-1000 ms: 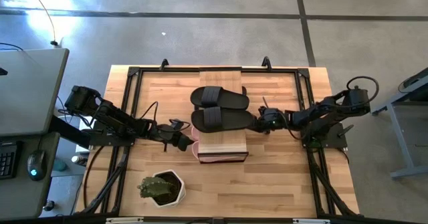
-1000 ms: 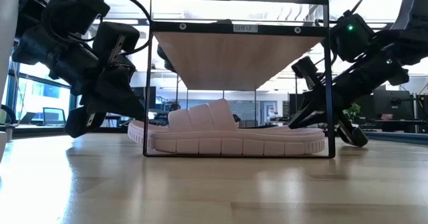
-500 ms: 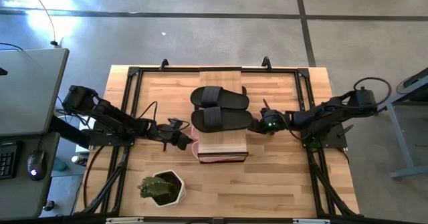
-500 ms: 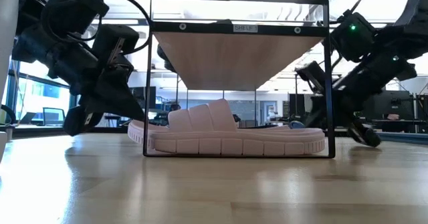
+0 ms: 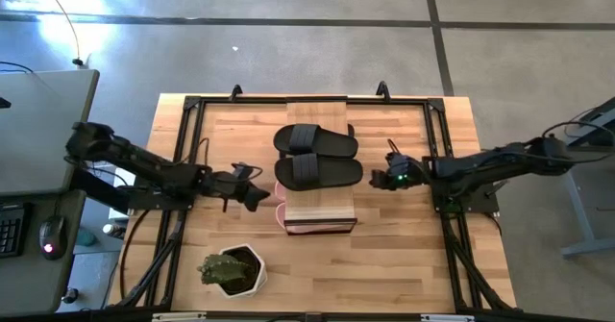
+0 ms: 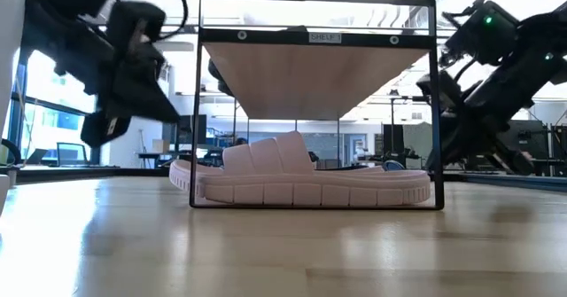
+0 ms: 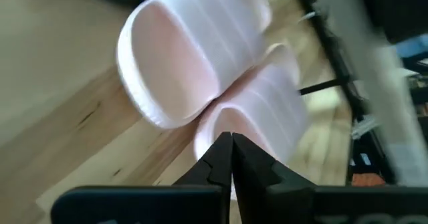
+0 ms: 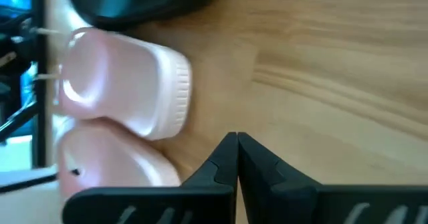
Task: Pick and place slides into the shelf
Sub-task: Return to Home Position
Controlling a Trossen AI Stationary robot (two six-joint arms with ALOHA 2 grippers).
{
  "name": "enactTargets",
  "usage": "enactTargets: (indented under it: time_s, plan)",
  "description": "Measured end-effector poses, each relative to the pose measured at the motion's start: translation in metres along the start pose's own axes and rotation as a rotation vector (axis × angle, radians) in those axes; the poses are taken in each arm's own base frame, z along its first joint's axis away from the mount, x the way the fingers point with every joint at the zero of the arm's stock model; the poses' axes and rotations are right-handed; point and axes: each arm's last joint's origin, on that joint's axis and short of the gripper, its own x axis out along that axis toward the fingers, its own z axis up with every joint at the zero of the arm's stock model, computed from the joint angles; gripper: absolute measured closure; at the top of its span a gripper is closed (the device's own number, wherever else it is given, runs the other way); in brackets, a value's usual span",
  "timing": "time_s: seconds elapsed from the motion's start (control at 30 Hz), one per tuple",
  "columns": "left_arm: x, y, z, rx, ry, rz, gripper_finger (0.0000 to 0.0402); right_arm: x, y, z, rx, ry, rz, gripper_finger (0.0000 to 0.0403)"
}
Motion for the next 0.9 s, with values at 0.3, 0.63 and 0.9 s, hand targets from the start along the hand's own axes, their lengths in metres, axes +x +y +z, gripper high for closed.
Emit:
enactTargets:
  time_s: [0.3,0.63,0.9]
  plan:
    - [-0.052,-0.017,0.041,0.11,-0.23,-0.249,0.0402,-0.031,0.015,0.003,-0.068,0.04,0.221,0.0403]
    - [-0.134,-0.017,0.075,0.162,-0.565,-0.628,0.0402,-0.104,0.045,0.014,-0.284,-0.171,0.641,0.0403]
    - [-0.17,-0.025,0.083,0.373,-0.795,-0.874,0.0402,-0.208,0.095,0.031,-0.794,-0.532,0.792,0.0403]
